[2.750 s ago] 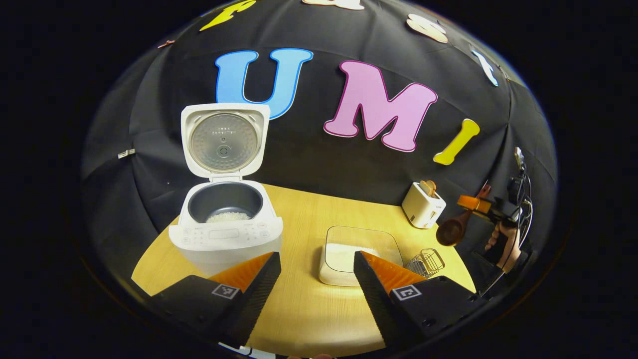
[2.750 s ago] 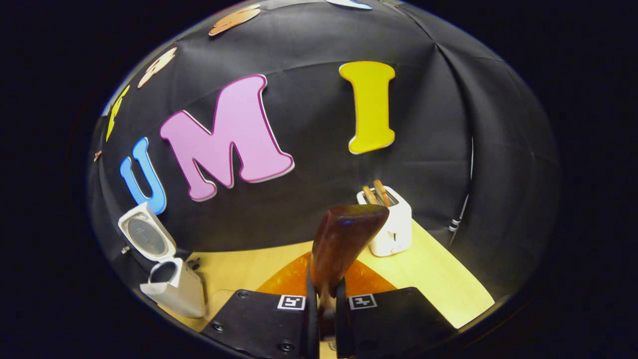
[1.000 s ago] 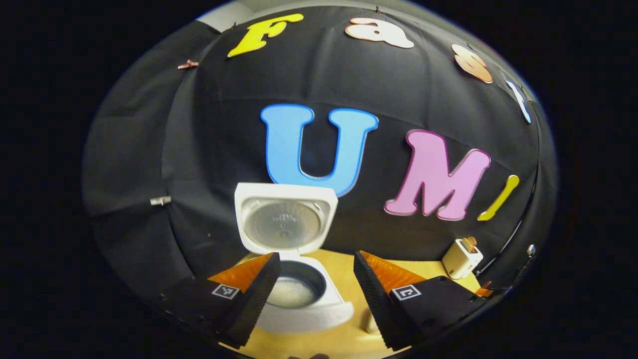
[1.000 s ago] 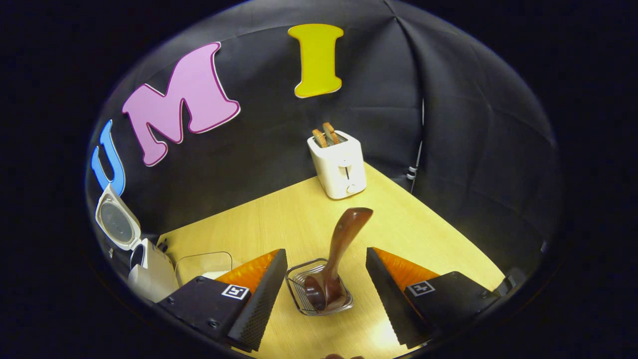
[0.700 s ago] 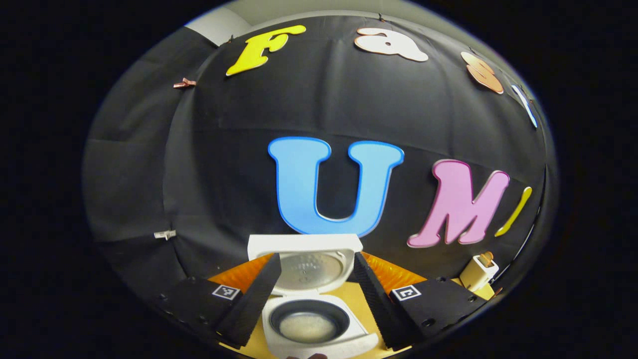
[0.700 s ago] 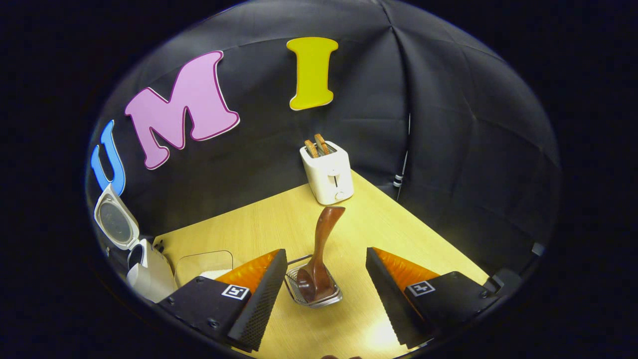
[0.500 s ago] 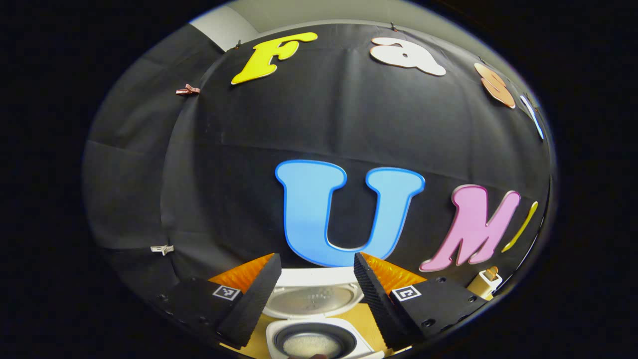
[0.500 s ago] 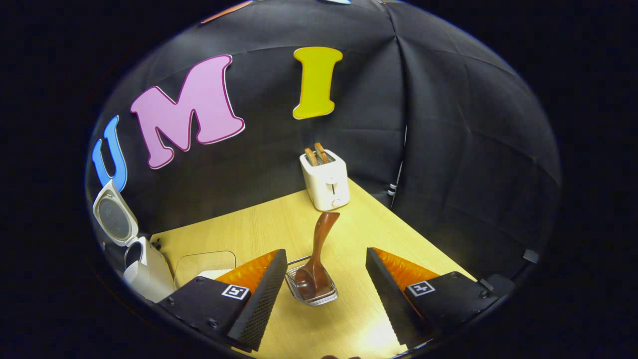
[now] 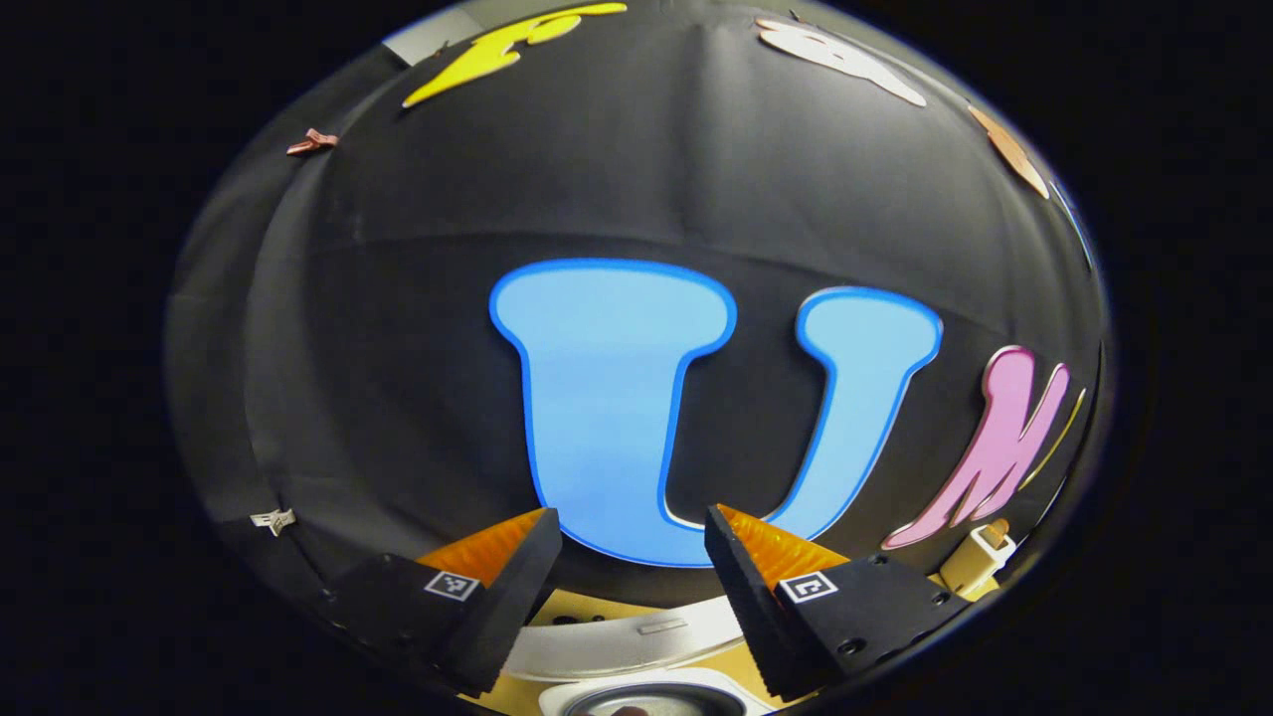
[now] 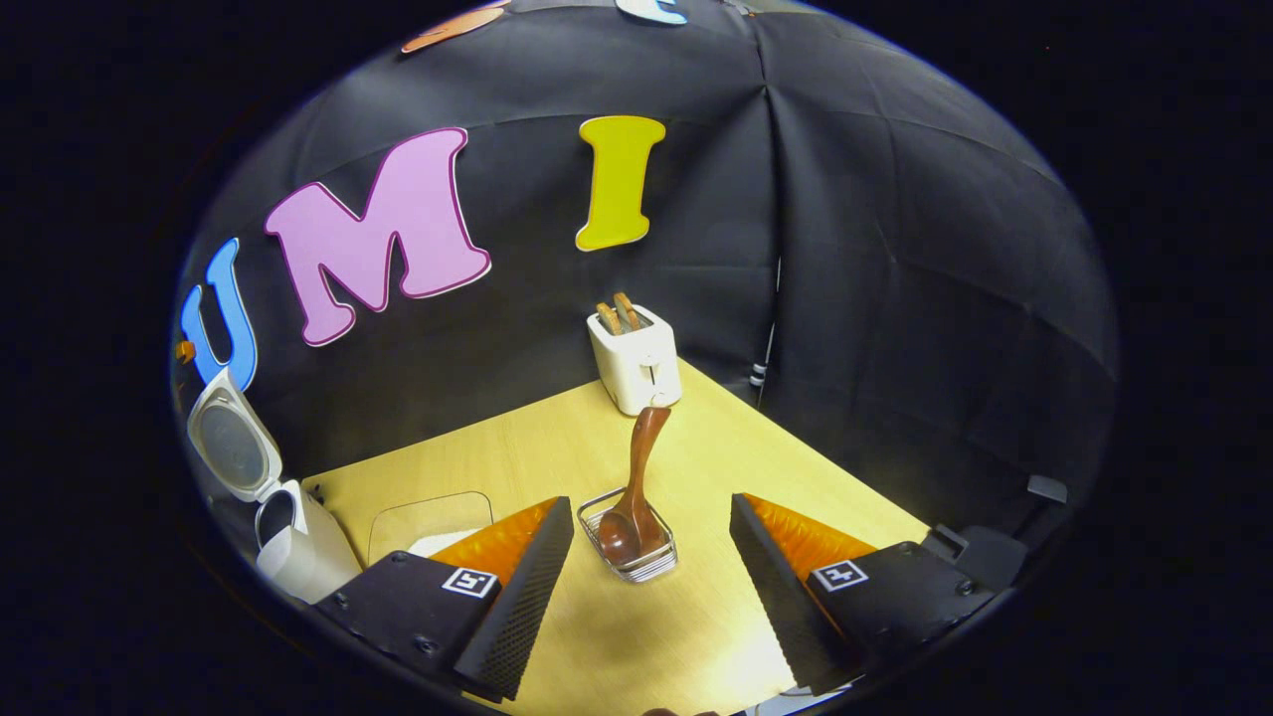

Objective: Close the left gripper, press the button to open the rice cooker; take a wooden spoon from the chopstick holder with the right hand, scoop a spoonful of rice and pour it into the rice cooker, then put the wooden spoon back into the chopstick holder.

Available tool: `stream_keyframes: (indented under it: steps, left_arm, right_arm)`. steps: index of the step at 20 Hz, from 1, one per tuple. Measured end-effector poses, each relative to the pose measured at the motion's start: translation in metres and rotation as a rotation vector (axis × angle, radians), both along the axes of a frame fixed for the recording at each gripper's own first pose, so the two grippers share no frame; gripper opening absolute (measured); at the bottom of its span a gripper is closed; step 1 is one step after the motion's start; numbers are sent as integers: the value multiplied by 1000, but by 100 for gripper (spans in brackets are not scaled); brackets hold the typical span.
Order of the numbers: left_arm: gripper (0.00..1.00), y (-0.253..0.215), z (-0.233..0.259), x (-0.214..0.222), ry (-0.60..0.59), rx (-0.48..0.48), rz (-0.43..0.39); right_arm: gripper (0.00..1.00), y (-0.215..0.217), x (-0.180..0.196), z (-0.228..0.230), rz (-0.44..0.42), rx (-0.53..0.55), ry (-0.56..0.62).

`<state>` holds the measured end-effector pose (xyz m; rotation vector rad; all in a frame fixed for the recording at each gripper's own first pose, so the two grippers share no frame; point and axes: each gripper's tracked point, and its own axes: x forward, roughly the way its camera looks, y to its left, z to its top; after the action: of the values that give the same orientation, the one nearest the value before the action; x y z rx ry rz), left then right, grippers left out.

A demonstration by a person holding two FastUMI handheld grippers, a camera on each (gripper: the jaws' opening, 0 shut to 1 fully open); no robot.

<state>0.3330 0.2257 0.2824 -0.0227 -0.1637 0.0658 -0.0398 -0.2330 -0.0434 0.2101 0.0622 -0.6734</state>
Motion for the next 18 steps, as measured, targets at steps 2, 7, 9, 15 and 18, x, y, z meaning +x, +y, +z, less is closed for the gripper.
stream_keyframes:
  steps: [2,7,9,15,18]
  left_arm:
    - [94,-3,-20,19,68,9,-3]
    - [94,-12,-50,28,174,-62,-1]
    - [94,-15,-61,25,222,-62,11]
    - [98,-36,-84,-12,312,-108,2]
    - [98,-51,-109,-40,350,-123,2]
  right_arm:
    - [98,4,-5,5,-7,-11,-10]
    - [99,3,-8,8,-11,-23,-18]
    - [99,3,-4,7,2,-16,-27]
    - [98,7,8,-1,74,-3,-26]
    - [99,9,13,-8,120,31,-34]
